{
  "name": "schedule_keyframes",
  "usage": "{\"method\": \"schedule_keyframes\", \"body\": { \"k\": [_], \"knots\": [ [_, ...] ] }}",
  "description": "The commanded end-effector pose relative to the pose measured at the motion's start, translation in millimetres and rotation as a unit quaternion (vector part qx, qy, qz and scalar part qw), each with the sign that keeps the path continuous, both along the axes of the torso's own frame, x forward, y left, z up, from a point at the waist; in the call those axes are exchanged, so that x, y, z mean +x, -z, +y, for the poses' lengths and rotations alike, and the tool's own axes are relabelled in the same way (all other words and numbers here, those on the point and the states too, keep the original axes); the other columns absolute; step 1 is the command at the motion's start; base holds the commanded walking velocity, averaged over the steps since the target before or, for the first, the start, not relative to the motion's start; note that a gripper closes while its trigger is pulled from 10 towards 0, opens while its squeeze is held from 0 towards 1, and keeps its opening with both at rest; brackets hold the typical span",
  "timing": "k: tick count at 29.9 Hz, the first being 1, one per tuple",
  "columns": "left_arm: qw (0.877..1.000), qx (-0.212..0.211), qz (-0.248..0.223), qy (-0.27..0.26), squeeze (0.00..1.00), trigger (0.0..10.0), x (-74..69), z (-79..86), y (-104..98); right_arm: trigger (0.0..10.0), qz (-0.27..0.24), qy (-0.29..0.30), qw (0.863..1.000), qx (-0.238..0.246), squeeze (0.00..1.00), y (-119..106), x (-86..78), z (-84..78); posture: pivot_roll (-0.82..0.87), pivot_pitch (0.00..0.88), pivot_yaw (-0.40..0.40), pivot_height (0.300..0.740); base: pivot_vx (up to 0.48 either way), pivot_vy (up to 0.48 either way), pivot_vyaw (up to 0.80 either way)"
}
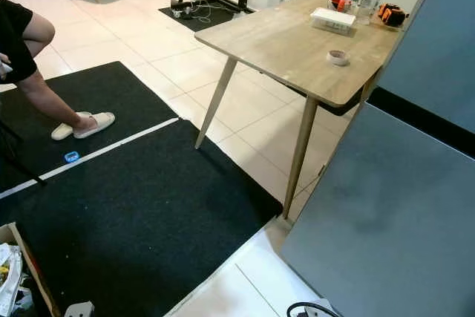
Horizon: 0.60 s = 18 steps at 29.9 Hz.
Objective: Restocking fridge
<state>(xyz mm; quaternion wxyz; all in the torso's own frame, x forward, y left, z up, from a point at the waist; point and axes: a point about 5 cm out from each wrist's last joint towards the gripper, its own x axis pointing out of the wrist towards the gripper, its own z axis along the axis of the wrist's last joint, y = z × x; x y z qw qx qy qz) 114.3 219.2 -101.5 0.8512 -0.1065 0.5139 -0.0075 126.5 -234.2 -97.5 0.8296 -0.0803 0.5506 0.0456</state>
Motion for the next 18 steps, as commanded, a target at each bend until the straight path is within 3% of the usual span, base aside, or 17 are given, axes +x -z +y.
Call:
{"method": "schedule_keyframes", "body": {
  "k": [1,18],
  "knots": [
    [0.999,-0.017,0.023,0.016,0.0,10.0,-10.3,-11.6,5.1,10.0,0.005,-0.004,1.0,-0.005,0.0,0.3,-2.1,-1.9,0.06,0.022,-0.095,0.74,0.274,0.0,0.0],
    [0.999,-0.016,0.022,0.024,0.0,10.0,-10.0,-11.7,5.0,10.0,0.004,-0.007,1.0,0.003,0.0,0.3,-1.8,-0.3,0.06,0.019,-0.094,0.74,0.296,0.0,0.0]
  ]
}}
